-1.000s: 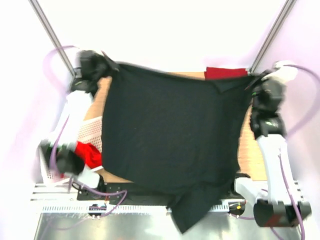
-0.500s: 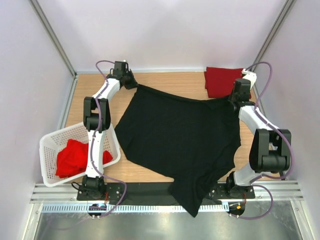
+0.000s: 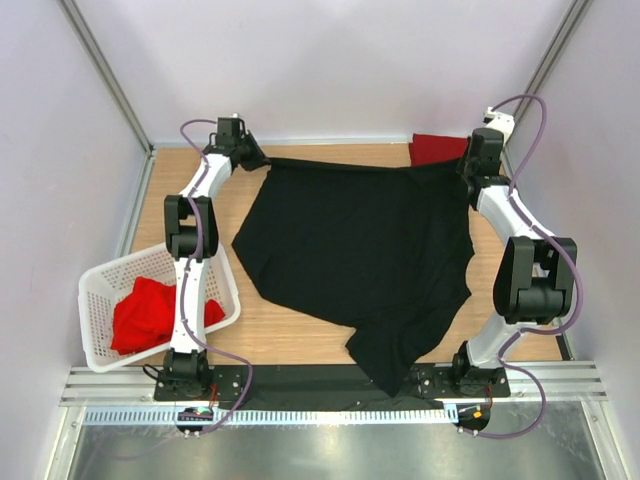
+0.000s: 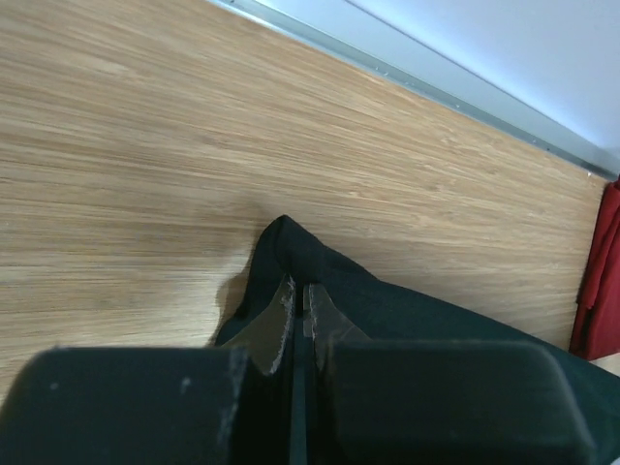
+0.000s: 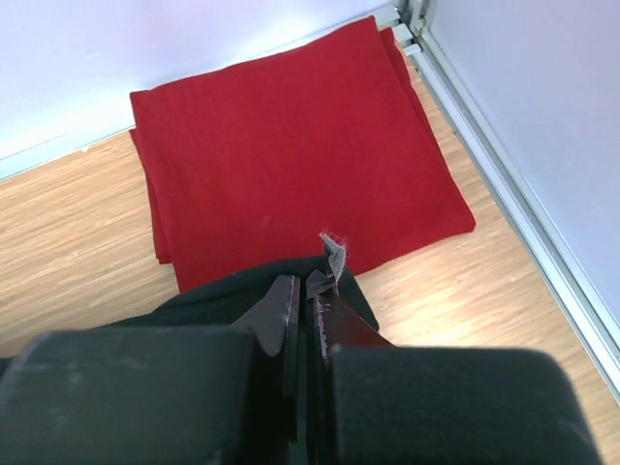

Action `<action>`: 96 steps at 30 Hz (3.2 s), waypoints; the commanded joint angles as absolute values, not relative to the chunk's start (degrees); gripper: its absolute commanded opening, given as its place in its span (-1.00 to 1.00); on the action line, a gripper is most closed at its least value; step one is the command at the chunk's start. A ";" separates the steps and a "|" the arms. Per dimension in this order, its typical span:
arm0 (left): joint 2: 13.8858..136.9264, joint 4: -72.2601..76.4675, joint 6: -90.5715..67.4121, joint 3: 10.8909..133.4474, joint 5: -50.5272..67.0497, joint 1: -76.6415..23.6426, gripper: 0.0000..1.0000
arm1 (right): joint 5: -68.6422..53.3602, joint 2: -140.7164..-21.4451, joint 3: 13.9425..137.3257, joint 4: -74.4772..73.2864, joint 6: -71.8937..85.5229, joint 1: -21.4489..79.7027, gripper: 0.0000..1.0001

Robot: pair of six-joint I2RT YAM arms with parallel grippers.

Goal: Fold and stack the t-shirts
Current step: Fold the tshirt

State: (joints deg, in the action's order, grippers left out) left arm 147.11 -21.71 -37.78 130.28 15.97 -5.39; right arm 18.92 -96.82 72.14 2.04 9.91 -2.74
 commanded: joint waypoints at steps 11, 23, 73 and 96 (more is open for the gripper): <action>142.56 -23.55 -35.34 129.02 17.58 -4.92 -1.00 | 19.25 -92.56 76.64 -16.06 14.41 -2.37 -0.98; 136.58 -34.17 -31.12 126.91 17.40 -3.25 -0.99 | 16.44 -84.21 75.33 -37.24 26.01 -1.67 -0.98; 134.91 -52.29 -26.90 118.83 11.60 -2.55 -0.72 | 5.01 -77.78 53.26 -41.93 29.53 -1.41 -0.85; 136.05 -38.42 -36.47 122.60 25.21 -2.90 -0.15 | 2.02 -95.97 71.71 -31.91 28.04 -11.16 0.18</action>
State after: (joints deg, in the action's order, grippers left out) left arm 132.90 -42.81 -33.41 121.03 19.25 -3.03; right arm 1.50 -94.45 68.62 -34.20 28.77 -10.63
